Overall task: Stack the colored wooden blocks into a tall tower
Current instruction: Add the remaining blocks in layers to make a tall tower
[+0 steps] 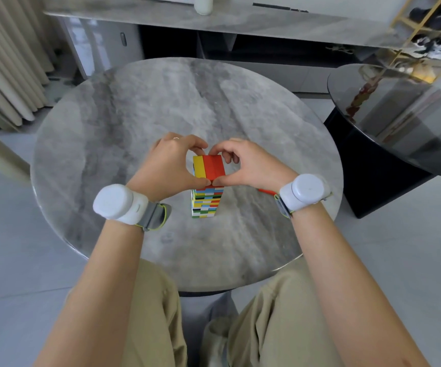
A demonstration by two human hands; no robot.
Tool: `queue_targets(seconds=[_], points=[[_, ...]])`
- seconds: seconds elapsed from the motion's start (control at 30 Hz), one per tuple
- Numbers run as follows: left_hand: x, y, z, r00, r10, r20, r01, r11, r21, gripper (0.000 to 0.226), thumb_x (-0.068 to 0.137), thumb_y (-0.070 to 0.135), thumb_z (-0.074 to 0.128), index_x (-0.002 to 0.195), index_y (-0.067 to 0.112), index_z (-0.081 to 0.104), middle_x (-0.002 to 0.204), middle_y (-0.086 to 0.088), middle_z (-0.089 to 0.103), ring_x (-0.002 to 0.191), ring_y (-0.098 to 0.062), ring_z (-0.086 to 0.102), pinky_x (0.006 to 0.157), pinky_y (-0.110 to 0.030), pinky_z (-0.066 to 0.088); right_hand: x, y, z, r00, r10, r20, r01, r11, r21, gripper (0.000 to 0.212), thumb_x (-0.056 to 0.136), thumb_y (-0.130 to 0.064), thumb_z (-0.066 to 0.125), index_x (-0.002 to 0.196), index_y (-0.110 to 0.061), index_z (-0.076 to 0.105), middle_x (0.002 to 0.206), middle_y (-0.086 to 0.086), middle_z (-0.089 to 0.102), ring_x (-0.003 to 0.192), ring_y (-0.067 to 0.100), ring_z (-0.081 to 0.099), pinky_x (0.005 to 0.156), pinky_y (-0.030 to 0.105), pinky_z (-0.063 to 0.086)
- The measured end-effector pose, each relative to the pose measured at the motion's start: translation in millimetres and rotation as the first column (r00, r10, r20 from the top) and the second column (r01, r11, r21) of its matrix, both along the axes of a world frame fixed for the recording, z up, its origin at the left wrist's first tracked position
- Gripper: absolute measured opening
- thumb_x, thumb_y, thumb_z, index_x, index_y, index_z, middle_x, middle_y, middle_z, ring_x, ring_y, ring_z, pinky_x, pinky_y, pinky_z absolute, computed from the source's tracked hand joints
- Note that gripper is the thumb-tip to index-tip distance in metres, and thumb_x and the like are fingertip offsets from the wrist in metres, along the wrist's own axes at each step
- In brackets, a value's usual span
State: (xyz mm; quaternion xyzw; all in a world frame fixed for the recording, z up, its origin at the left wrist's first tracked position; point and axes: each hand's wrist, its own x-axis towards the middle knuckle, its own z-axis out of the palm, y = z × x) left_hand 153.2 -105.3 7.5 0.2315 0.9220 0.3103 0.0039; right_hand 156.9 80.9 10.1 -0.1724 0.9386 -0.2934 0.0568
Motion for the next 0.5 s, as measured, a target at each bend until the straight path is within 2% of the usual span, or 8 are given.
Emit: queue_targets(seconds=[0.13,0.33,0.5], points=[[-0.3,0.9,-1.6,1.0,-0.001,0.002,0.001,1.0,-0.013,0.067,0.065,0.034,0.08,0.125,0.022,0.053,0.111,0.011,0.063,0.118,-0.017,0.043,0.105,-0.036,0.033,-1.2,0.3,-2.2,1.0,-0.002,0.003,0.002,1.0,0.013,0.05,0.065,-0.032,0.082,0.11,-0.022,0.062,0.078,-0.01,0.042,0.073,0.013,0.043,0.073,0.035,0.042],[-1.0,3.2,-5.0,1.0,-0.01,-0.001,0.01,0.999,-0.053,0.069,0.065,0.038,0.079,0.127,0.023,0.052,0.112,0.013,0.063,0.12,-0.017,0.042,0.107,-0.035,0.029,-1.3,2.5,-6.6,1.0,-0.008,0.017,0.007,0.999,0.034,0.051,0.067,-0.033,0.08,0.113,-0.023,0.06,0.078,-0.013,0.042,0.07,0.004,0.042,0.07,0.025,0.036],[-1.9,2.4,-5.5,1.0,-0.007,0.0,0.007,0.998,-0.061,0.069,0.066,0.039,0.079,0.127,0.023,0.051,0.112,0.013,0.063,0.12,-0.017,0.042,0.108,-0.036,0.028,-1.5,2.5,-6.8,1.0,-0.011,0.024,0.01,0.999,0.041,0.052,0.067,-0.035,0.08,0.114,-0.024,0.06,0.083,-0.01,0.045,0.073,0.006,0.043,0.071,0.026,0.038]])
